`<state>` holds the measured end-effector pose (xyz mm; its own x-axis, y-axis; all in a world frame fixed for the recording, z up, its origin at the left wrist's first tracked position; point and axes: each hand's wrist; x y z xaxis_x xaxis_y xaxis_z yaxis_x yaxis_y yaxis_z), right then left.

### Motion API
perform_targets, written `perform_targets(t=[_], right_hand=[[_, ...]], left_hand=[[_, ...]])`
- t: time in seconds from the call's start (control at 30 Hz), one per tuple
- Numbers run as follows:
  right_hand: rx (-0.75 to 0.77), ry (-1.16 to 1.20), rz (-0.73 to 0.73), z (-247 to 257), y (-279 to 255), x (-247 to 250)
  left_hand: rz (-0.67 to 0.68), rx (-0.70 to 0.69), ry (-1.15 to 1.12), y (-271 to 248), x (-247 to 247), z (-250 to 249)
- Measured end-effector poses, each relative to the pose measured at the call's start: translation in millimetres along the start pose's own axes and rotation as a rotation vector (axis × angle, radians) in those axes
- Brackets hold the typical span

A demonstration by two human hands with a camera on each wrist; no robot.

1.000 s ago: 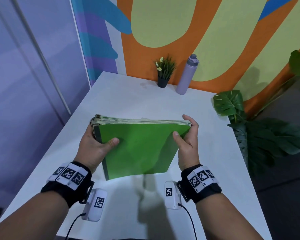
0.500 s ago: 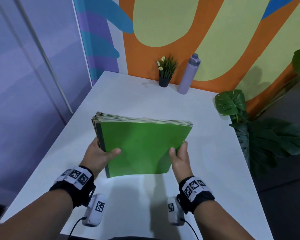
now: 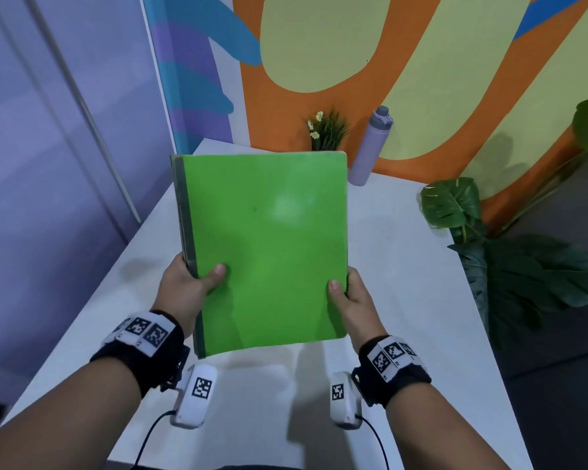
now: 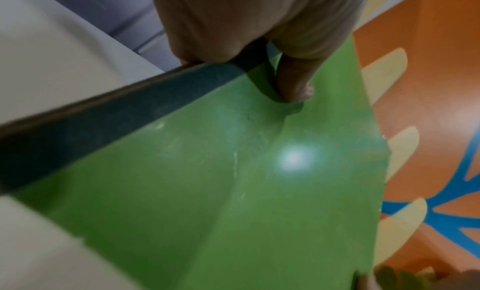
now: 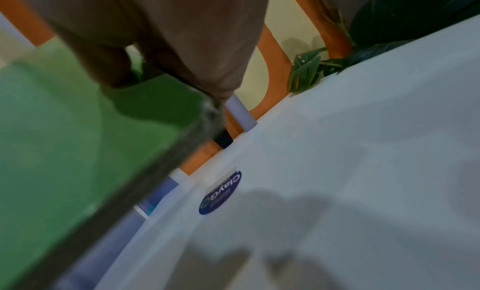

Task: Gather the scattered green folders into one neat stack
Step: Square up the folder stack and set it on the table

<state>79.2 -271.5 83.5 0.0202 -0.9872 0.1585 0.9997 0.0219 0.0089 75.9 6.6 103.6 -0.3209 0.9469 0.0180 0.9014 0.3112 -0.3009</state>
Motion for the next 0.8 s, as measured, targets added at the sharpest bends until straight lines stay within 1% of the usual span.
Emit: perform_targets(t=[0.07,0.1,0.17,0.27,0.37,0.4,0.5,0.57,0.63,0.67,0.73,0.8], right_hand=[[-0.054,0.083,0.069,-3,-6,-2],[-0.081,0.119,0.071,-3,-8,-5],[-0.153,0.183,0.03,-3,-8,-9],[-0.27,0.285,-0.018,1,-5,-12],[-0.305,0.323,-0.082,6,1,-14],[-0.315,0.327,-0.12,8,4,-16],[-0.359,0.376,-0.237,13,16,-28],[-0.369,0.394,-0.276,17,21,-39],[-0.368,0.403,-0.27,20,21,-53],[-0.361,0.401,-0.25,20,20,-59],[-0.332,0.356,-0.181,16,16,-68],[-0.281,0.241,-0.073,9,14,-69]], left_hand=[[-0.01,0.084,0.006,13,7,4],[-0.016,0.119,0.02,16,9,7],[-0.015,0.178,0.06,21,12,15],[0.043,0.222,0.065,19,15,20],[0.174,0.355,-0.078,9,19,19],[0.205,0.376,-0.129,6,19,21],[0.2,0.407,-0.285,-5,9,23],[0.228,0.412,-0.335,-11,-4,24],[0.239,0.419,-0.399,-16,-18,26],[0.215,0.417,-0.43,-17,-23,28],[0.147,0.396,-0.5,-17,-25,32],[0.095,0.365,-0.513,-13,-18,37]])
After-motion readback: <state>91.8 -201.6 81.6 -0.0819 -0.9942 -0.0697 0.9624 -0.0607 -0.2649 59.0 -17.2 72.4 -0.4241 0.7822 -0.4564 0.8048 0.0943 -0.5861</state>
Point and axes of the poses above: each hand's wrist, its own y-axis towards the middle knuckle, its own x-axis out of the back of the hand, z = x × y, and after that the axes turned 6 degrees about x, right-handed
